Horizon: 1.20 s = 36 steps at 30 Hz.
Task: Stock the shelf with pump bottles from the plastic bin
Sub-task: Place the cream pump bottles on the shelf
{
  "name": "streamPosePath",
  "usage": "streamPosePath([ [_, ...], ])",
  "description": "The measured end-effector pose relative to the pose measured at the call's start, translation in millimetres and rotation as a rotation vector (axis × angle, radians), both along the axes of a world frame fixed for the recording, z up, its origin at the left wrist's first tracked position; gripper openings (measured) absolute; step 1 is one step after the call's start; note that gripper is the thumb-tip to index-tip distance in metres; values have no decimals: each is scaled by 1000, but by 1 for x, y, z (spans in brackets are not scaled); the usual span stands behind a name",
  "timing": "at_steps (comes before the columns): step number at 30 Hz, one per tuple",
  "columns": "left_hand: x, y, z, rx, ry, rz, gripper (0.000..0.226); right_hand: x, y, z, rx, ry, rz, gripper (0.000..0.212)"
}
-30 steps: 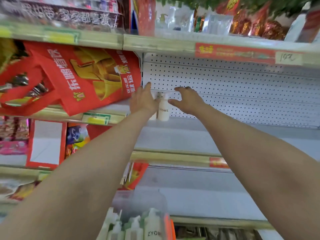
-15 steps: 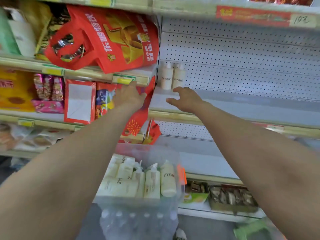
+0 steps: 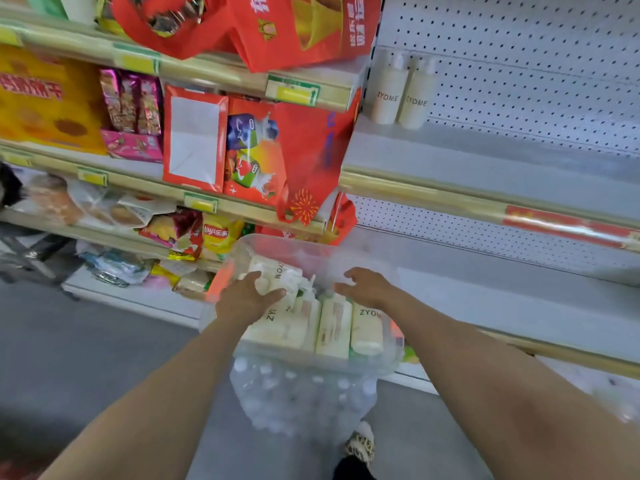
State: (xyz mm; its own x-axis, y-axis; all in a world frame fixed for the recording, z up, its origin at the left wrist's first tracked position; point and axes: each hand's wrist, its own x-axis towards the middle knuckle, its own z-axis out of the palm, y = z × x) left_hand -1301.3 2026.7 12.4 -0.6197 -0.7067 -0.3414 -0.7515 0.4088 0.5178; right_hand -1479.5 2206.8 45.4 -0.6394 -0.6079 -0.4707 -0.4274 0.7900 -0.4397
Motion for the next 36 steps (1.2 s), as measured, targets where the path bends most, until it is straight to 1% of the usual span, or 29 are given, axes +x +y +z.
streamPosePath([
  [3, 8, 0, -13, -70, -52, -27, 80, -2, 6, -26, 55, -37, -55, 80],
  [6, 7, -2, -15, -81, -85, -16, 73, -9, 10, -38, 77, 20, -99, 85],
  [8, 8, -2, -15, -69, -116, 26, 73, -10, 9, -41, 112, 87, -80, 83],
  [10, 10, -2, -16, -53, -124, 68, 73, -12, 5, -47, 150, 137, -39, 80],
  [13, 11, -9, -20, 21, -137, 98, 77, -10, -5, -54, 226, 156, -12, 82],
  [17, 7, -15, -20, 80, -182, 84, 81, -4, -15, -57, 336, 220, 59, 77],
  [19, 4, -12, -14, 130, -181, 91, 79, -3, -18, -61, 376, 203, 85, 80],
  [21, 2, -10, -14, 182, -71, 153, 81, -3, -21, -66, 402, 132, 76, 89],
  [22, 2, -7, -16, 180, 37, 199, 80, -5, -23, -68, 401, 112, 73, 93],
  [24, 1, 1, -20, 164, 245, 229, 66, -8, -26, -71, 371, 83, 58, 98],
  [25, 0, 8, -20, 164, 309, 220, 58, -10, -26, -71, 340, 84, 61, 95],
  [26, -1, 13, -20, 161, 362, 212, 56, -12, -26, -72, 300, 98, 64, 87],
  [27, -3, 18, -20, 152, 403, 214, 60, -14, -25, -72, 237, 116, 73, 79],
  [29, -6, 25, -22, 97, 413, 281, 75, -14, -21, -68, 87, 124, 64, 74],
  [31, -9, 30, -24, 29, 302, 386, 95, -11, -17, -63, 52, 110, 86, 74],
  [32, -11, 31, -25, 52, 253, 438, 102, -11, -15, -61, 71, 123, 121, 76],
  [34, -17, 37, -23, 214, 228, 563, 112, -10, -15, -61, 100, 133, 163, 86],
  [36, -24, 45, -23, 332, 200, 635, 117, -13, -14, -65, 89, 46, 134, 93],
])
